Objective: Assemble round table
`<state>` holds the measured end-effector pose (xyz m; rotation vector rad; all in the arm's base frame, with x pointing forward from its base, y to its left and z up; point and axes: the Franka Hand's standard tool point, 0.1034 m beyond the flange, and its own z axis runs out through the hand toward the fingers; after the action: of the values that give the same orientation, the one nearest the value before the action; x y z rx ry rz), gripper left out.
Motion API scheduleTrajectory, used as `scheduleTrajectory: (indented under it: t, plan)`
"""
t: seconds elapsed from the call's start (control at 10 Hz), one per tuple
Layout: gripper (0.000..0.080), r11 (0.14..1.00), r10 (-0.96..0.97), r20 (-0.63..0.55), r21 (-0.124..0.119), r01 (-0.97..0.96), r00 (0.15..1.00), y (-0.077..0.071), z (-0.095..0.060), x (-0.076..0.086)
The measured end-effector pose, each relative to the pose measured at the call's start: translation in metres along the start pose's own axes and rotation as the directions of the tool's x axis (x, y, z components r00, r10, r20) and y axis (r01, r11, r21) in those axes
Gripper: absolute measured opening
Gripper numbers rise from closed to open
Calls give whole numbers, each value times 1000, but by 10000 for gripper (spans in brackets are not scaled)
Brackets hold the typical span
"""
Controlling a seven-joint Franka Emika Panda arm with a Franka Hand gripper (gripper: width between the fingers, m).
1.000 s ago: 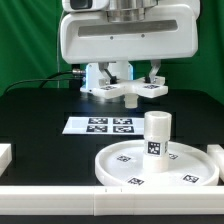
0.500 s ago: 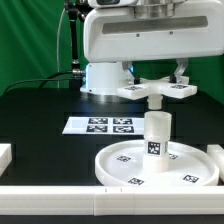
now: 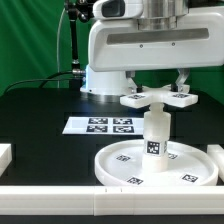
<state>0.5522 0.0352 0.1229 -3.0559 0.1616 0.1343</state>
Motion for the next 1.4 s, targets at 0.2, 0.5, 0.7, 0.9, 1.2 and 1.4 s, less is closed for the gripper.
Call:
scheduleTrajectory:
  t: [0.2,0.5,0.7,0.9,1.2,1.4]
  plan:
    - [442,1000,0,2,-3,0,1000,1,4,0]
    - [443,1000,-26,11,-9,26,1000,3,12,1]
    - [443,999,-44,8,-9,44,999,2,11,5]
    - [443,998,-63,5,-9,63,998,4,11,6]
    - [443,998,-62,5,-9,62,998,4,11,6]
    - [443,998,-62,5,-9,62,998,4,11,6]
